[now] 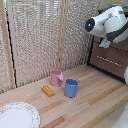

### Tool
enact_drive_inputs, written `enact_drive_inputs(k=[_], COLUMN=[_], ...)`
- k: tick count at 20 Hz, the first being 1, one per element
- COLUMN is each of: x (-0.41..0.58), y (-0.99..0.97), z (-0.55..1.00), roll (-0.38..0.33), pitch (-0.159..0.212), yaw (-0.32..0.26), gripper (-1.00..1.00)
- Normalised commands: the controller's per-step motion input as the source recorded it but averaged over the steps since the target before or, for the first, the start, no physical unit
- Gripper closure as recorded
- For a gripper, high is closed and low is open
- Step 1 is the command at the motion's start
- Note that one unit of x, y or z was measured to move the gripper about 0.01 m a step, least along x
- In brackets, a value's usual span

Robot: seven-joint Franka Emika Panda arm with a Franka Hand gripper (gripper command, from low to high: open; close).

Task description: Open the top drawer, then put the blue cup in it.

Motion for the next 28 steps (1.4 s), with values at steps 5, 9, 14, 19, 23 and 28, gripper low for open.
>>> enact_drive_inputs(k=[5,9,14,19,23,28], x=[0.218,0.27,0.166,0.025,0.0,0.054], y=[0.69,0.78,0.85,0.93,0.57,0.1], z=[-0.03,-0.14,-0.19,-0.11,-0.04,0.02], roll=[0.286,0.21,0.162,0.046,0.012,-0.031], pitch=[0.0,-0.002,-0.01,0.006,0.004,0.002], yaw=[-0.009,-0.036,-0.018,0.029,0.033,0.003], gripper=[1.0,1.0,1.0,1.0,1.0,-1.0])
